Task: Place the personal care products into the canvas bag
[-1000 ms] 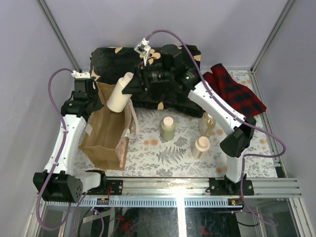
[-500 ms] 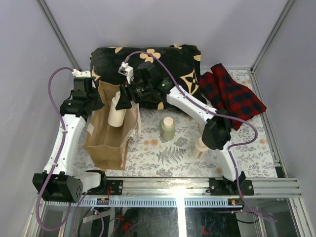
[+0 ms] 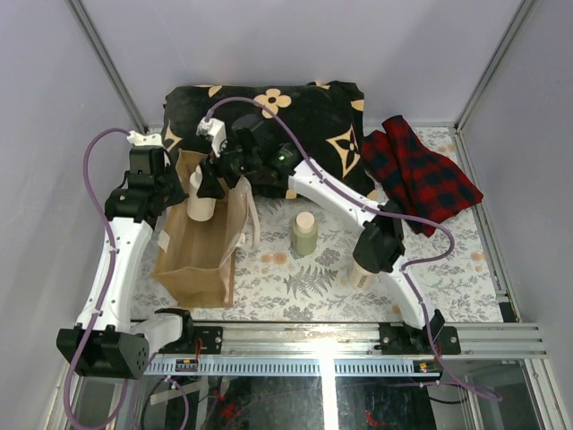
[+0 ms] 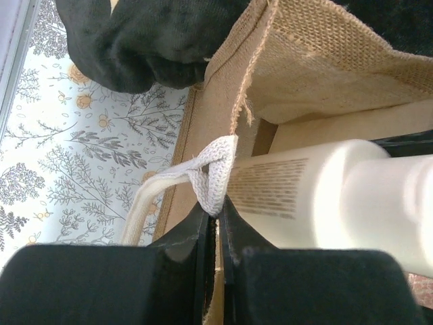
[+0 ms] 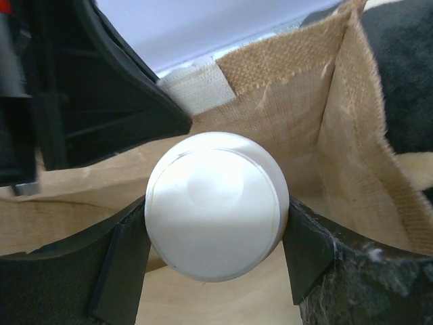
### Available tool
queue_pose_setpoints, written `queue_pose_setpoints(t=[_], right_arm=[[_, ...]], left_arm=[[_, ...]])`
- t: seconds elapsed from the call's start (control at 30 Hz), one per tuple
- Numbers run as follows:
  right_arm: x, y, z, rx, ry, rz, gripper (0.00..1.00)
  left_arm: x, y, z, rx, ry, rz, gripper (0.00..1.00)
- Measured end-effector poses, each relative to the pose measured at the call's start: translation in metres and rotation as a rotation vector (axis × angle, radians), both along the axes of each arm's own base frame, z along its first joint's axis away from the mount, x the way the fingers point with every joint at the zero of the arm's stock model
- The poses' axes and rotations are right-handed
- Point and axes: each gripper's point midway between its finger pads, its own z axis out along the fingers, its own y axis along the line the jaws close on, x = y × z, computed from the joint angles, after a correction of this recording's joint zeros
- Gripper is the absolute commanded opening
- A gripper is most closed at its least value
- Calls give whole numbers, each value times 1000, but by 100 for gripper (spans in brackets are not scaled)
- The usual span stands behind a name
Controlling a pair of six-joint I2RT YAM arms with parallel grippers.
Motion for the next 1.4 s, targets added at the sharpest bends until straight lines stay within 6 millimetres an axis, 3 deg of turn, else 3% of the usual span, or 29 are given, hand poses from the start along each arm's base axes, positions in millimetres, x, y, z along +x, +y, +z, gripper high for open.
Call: queue_pose_setpoints(t=[0.23,0.4,0.6,0.8,0.87,0.97,1.13,1.27,1.4], right_arm=[[-6,14,-62,-157,-65,-17,2],[-9,10,-100,-269,-116,-40,1],[-4,3,-124,-357,-187,-78,0],[8,1,-128,-380,-240,-135,3],[13,0,-127,-383,-255,-155,11],[18,-2,-126,-390,-273,-176,43],[19,-4,-128,-401,-281,-177,75],[18,-5,-134,-409,-281,-172,91],[20,-3,-136,-397,-293,-173,98]], left_arm=[[-2,-2,-3,-12,3,-3,0],[-3,-3,-2,-15,0,-6,0],[-3,-3,-2,-15,0,-7,0],[-3,-3,-3,-17,3,-10,0],[-3,-3,-4,-17,5,-10,0],[-3,-3,-5,-17,9,-10,0],[-3,-3,-6,-16,13,-10,0],[-2,-3,-7,-16,15,-10,0],[-2,-3,-9,-15,16,-9,0]])
